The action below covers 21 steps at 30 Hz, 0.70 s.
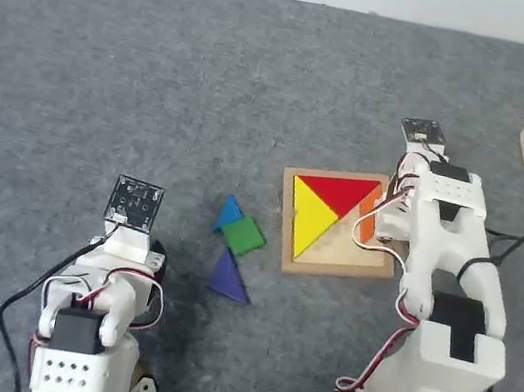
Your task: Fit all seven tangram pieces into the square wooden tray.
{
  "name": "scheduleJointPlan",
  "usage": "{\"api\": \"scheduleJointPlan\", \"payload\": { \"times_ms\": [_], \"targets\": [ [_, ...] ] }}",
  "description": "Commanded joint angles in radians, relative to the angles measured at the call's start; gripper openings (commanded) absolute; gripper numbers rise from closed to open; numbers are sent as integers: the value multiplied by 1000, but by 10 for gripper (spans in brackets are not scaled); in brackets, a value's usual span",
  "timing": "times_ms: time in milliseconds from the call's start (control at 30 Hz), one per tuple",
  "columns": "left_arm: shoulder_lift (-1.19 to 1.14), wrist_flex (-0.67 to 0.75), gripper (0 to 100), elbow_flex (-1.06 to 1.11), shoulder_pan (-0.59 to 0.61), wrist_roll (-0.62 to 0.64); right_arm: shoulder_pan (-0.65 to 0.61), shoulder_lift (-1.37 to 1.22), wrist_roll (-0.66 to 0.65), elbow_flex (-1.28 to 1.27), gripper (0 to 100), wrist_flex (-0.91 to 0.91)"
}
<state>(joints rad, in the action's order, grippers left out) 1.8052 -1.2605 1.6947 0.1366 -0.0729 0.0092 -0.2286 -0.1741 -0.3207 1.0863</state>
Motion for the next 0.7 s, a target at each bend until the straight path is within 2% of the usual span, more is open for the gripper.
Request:
{"api": "scheduleJointPlan", "payload": {
  "times_ms": [0, 300, 433, 533, 667],
  "targets": [
    [17, -3, 91, -8, 2, -8, 18, 7, -17, 48, 66, -22],
    [17, -3, 91, -8, 2, -8, 18, 16, -15, 60, 58, -8],
    [17, -3, 91, -8, 2, -8, 33, 81, -14, 80, 2, 38],
    [17, -3, 91, -8, 2, -8, 38, 131, -14, 80, 8, 59],
    [17, -3, 91, -8, 2, -8, 38, 194, 35, 80, 6, 97]
  ]
}}
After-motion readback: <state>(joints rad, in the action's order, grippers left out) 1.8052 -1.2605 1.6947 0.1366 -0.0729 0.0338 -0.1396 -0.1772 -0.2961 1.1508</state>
